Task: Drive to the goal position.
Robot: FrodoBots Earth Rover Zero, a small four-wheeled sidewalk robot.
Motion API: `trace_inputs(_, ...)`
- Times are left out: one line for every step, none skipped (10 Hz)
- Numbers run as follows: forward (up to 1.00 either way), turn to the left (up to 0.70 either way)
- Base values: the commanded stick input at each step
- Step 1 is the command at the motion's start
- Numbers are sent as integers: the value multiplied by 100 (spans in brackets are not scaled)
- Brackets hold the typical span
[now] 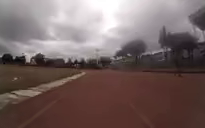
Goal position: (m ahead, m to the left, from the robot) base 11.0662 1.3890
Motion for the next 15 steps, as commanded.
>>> trace_inputs(100,0)
trace_inputs(100,0)
trace_inputs(100,0)
trace_inputs(100,0)
trace_inputs(100,0)
trace_inputs(100,0)
trace_inputs(100,0)
trace_inputs(100,0)
trace_inputs(100,0)
trace_inputs(100,0)
trace_inputs(100,0)
trace_inputs(100,0)
trace_inputs(100,0)
trace_inputs(100,0)
trace_inputs(100,0)
